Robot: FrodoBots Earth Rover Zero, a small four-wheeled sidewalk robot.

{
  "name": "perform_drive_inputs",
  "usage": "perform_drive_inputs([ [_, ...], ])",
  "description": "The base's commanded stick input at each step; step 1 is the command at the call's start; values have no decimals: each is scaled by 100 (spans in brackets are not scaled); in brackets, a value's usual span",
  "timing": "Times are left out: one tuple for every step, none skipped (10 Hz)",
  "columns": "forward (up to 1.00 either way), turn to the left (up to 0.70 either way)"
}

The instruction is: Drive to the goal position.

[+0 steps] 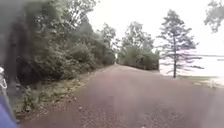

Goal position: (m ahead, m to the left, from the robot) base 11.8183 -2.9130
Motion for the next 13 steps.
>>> perform_drive_inputs([
  [70, -1],
  [70, -1],
  [70, -1],
  [70, -1],
  [70, -1],
  [70, -1],
  [70, -1],
  [70, -1],
  [70, -1],
  [70, -1],
  [70, -1],
  [70, -6],
  [70, -14],
])
